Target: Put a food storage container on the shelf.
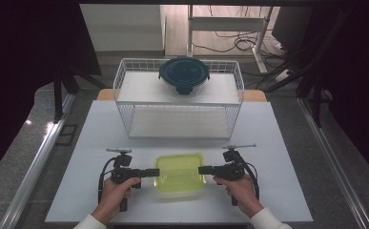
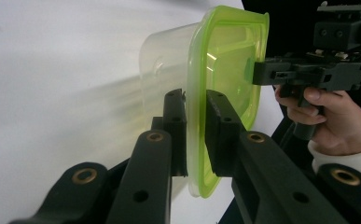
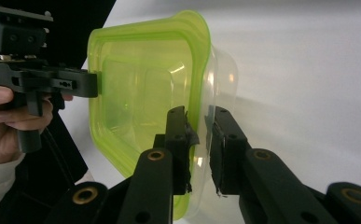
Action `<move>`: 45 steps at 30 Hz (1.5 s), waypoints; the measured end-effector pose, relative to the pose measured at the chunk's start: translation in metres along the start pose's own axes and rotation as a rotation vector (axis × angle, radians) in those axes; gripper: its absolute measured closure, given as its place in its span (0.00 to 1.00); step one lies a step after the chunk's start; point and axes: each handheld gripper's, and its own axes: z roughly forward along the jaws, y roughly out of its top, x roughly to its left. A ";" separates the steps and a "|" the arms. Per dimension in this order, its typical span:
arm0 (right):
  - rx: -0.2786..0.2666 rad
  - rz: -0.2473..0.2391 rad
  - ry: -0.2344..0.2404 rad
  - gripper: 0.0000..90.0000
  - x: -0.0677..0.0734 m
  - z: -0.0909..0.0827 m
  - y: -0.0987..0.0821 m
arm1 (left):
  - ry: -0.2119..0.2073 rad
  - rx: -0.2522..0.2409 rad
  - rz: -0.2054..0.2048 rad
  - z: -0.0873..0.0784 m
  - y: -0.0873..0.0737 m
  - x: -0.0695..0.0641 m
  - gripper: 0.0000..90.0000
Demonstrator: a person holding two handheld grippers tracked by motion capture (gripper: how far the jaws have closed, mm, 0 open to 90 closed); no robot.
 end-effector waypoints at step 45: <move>-0.125 -0.151 -0.027 0.87 0.041 -0.039 0.018 | -0.004 -0.066 0.151 -0.025 0.024 -0.044 0.90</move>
